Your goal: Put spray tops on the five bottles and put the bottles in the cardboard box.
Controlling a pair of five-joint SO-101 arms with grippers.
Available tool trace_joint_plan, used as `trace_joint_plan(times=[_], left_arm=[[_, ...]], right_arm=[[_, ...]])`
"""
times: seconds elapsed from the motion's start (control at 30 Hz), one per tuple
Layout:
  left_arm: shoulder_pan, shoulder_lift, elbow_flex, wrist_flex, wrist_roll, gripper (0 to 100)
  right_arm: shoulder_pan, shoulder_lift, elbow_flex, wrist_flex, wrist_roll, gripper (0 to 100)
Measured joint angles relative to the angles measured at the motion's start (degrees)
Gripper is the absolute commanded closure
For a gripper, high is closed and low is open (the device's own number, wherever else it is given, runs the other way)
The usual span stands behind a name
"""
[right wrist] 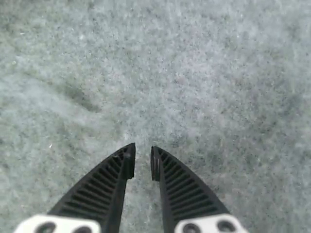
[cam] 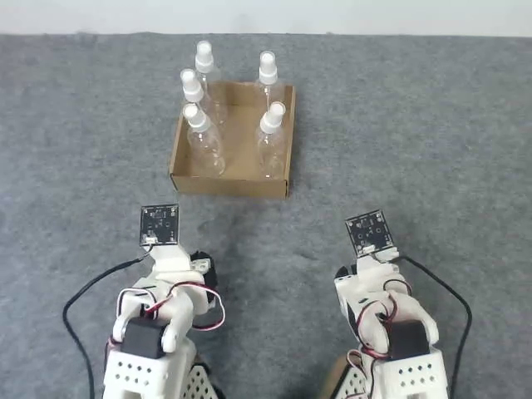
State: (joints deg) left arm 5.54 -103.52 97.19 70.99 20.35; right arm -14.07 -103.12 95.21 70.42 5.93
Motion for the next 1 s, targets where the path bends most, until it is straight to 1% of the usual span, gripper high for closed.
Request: trace_joint_plan(times=[0.6, 1.0], left_arm=[[0.00, 0.00, 0.00, 0.00, 0.00, 99], [0.00, 0.00, 0.00, 0.00, 0.00, 99]], right_arm=[[0.00, 0.00, 0.00, 0.00, 0.00, 99.2], [0.00, 0.00, 0.00, 4.04, 0.00, 99.2]])
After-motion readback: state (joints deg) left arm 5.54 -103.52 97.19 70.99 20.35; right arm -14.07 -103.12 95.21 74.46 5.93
